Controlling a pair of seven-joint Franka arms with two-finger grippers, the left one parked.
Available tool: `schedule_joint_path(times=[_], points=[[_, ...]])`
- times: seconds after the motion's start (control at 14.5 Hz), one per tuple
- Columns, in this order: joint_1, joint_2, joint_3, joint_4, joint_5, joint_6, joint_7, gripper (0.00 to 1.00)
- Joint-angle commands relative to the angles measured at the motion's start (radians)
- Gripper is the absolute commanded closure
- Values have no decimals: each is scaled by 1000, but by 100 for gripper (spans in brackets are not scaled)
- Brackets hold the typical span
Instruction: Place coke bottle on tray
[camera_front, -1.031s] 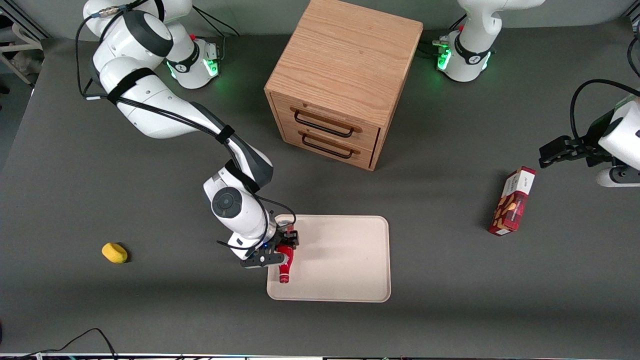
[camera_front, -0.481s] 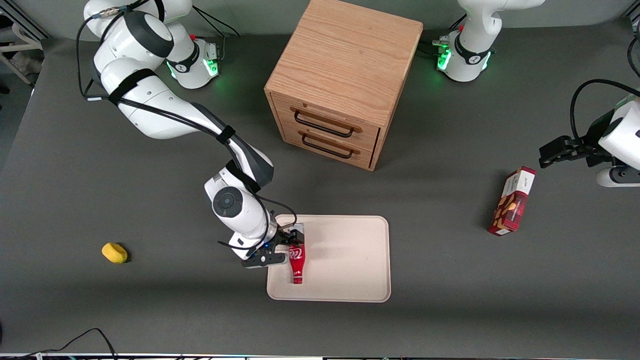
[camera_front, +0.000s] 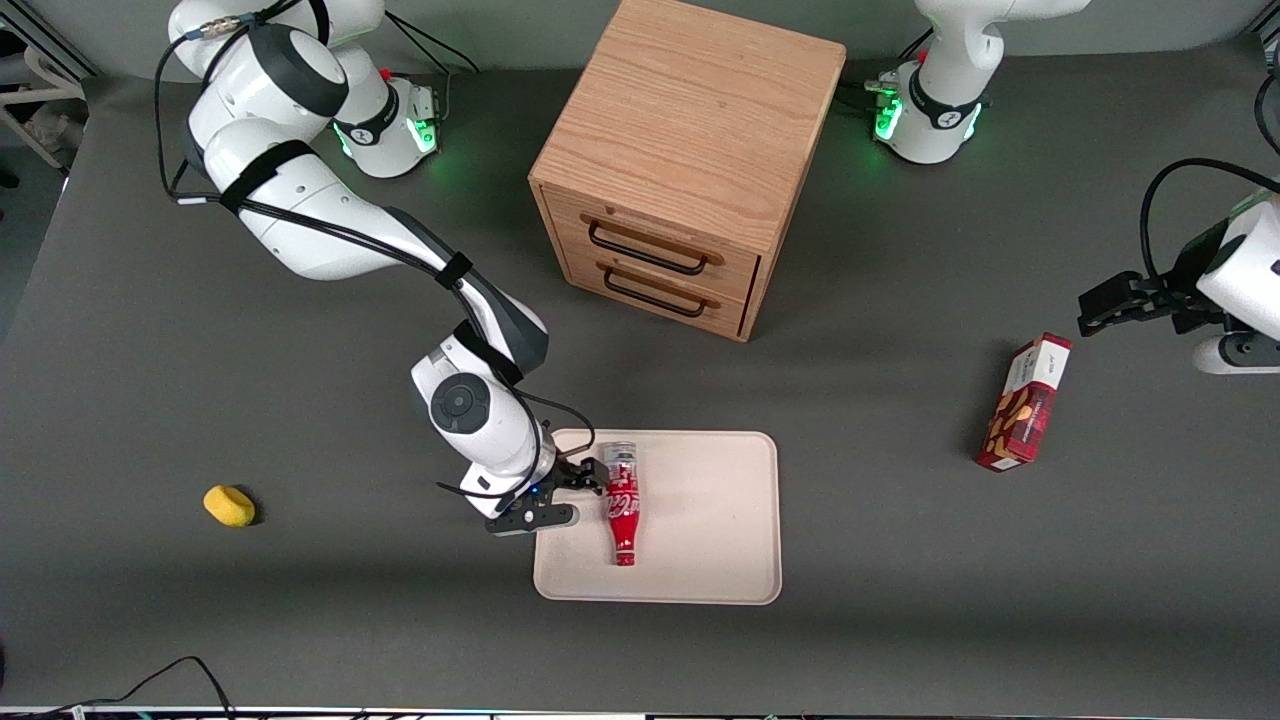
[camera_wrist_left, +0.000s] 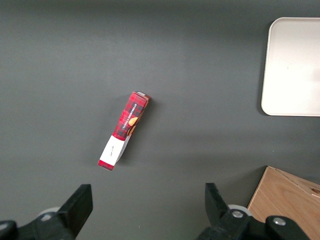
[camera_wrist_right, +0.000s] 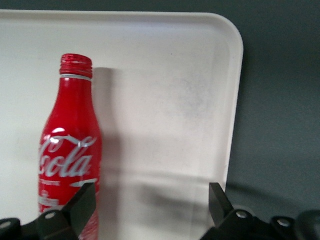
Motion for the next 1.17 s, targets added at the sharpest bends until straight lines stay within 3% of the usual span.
schedule_joint_path(times=[0.0, 0.34, 0.69, 0.83, 1.1], points=[[-5, -18, -3, -10, -22, 18, -4, 0], [-65, -202, -3, -111, -21, -57, -15, 0], [-83, -452, -3, -104, 8, -429, -18, 0], [-92, -550, -9, -82, 103, -572, -19, 0], [-96, -760, -130, -61, 309, -838, -61, 0]])
